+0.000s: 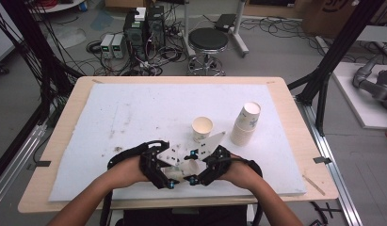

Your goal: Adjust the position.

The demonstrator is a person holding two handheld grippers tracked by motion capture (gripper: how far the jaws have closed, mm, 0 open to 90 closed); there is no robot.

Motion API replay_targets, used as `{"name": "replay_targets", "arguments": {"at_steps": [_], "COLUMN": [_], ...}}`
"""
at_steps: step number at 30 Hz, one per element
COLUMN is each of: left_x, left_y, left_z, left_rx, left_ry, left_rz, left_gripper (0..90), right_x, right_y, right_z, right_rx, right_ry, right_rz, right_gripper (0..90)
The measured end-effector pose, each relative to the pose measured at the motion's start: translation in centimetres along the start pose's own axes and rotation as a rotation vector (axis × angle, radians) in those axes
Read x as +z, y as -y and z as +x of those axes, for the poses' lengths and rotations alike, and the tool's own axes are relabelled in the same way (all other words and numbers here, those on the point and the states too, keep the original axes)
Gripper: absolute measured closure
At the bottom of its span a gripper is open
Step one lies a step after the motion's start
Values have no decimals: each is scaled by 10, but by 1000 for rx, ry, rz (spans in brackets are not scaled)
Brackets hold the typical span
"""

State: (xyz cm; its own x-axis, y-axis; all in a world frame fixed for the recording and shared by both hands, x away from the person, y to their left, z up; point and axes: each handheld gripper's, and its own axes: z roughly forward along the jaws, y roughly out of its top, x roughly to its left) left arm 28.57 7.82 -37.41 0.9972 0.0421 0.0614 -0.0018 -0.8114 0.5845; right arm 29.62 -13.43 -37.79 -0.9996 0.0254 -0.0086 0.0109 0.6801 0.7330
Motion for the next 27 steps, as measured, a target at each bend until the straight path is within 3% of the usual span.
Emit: {"name": "replay_targets", "arguments": {"at_steps": [6, 9, 11, 16, 24, 27], "left_x": [0, -3, -6, -14, -16, -14], "left_y": [5, 10, 16, 32, 61, 68], "left_z": [0, 0, 2, 1, -4, -5], "left_rx": [12, -1, -25, -72, -180, -193], "left_ry": [12, -5, -11, -20, -55, -60], "left_rz": [-47, -91, -123, -243, -451, -499], "left_gripper": [279, 175, 175, 177, 178, 177], "right_x": [-1, -3, -5, -9, -14, -16], "right_y": [1, 2, 3, 9, 25, 29], "right_z": [0, -1, -1, -1, 0, 2], "right_rx": [7, 14, 18, 35, 74, 82], "right_ry": [-16, -20, -19, -10, 29, 36], "right_rz": [-1, -6, -9, -13, -81, -111], "right_gripper": [368, 368, 368, 367, 363, 364]}}
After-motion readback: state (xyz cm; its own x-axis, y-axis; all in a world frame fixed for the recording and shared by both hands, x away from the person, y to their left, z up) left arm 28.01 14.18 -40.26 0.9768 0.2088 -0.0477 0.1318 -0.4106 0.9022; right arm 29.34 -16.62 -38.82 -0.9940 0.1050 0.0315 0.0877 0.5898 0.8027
